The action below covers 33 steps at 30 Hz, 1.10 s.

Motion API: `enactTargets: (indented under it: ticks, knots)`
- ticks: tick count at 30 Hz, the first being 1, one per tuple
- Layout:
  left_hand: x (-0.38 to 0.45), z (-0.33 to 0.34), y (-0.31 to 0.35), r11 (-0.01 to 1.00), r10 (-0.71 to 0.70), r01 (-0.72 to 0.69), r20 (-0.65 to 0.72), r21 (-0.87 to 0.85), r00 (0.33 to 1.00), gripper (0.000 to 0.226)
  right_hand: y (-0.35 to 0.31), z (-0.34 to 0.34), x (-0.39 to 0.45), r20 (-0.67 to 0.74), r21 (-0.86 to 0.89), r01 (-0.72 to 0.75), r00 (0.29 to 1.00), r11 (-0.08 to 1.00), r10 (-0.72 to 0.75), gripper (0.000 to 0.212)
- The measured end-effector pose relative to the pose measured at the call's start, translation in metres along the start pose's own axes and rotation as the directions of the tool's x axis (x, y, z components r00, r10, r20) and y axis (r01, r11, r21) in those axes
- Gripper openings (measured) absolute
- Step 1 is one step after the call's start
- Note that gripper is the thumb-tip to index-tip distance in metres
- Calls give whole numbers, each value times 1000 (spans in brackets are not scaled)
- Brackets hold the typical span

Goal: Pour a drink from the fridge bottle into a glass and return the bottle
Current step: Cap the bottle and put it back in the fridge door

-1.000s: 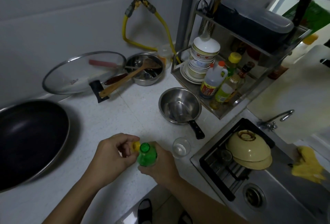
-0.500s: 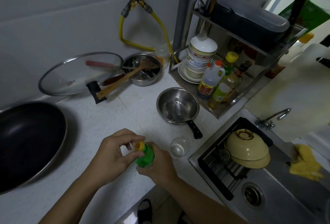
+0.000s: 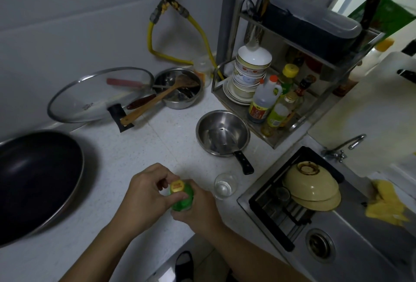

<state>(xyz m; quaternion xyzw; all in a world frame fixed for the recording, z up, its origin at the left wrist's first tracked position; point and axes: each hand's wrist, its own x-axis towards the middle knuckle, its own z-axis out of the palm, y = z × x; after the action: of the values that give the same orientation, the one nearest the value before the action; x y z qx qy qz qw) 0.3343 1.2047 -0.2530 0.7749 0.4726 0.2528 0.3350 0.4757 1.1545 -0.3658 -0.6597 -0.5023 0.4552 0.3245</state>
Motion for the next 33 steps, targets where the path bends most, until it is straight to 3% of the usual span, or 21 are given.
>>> enactTargets:
  ticks: [3, 9, 14, 17, 21, 26, 30, 33]
  knots:
    - [-2, -3, -5, 994, 59, -49, 100, -98, 993, 35, 2, 0, 0, -16, 3, 14, 1000, 1000, -14, 62]
    - [-9, 0, -12, 979, 22, 15, 176, -205, 984, 70, -1, 1, 0, -19, -28, 22, 1000, 999, -23, 64]
    - [-11, 10, -10, 896, -184, 216, 117, -387, 976, 109, -1, 0, -2, -29, -22, 24, 999, 999, -25, 57]
    - [-7, 13, -12, 874, -202, 194, 31, -445, 979, 87, 0, 0, -1, -32, -50, 32, 999, 998, -34, 57]
    - [-5, 14, -13, 921, -169, 151, -20, -360, 985, 46, 1, 1, 0, -17, -64, 16, 1000, 998, -17, 61]
    - [-6, 12, -19, 895, -115, 117, 31, -430, 993, 32, -1, 0, -1, -17, -75, 12, 1000, 997, -13, 59]
    - [-11, 11, -26, 878, -27, 67, 91, -473, 995, 48, -2, 0, -1, -21, -69, 17, 1000, 997, -18, 61]
    - [-10, 13, -24, 843, -105, 123, 64, -524, 992, 73, -1, 0, -2, -34, -71, 27, 999, 997, -29, 59]
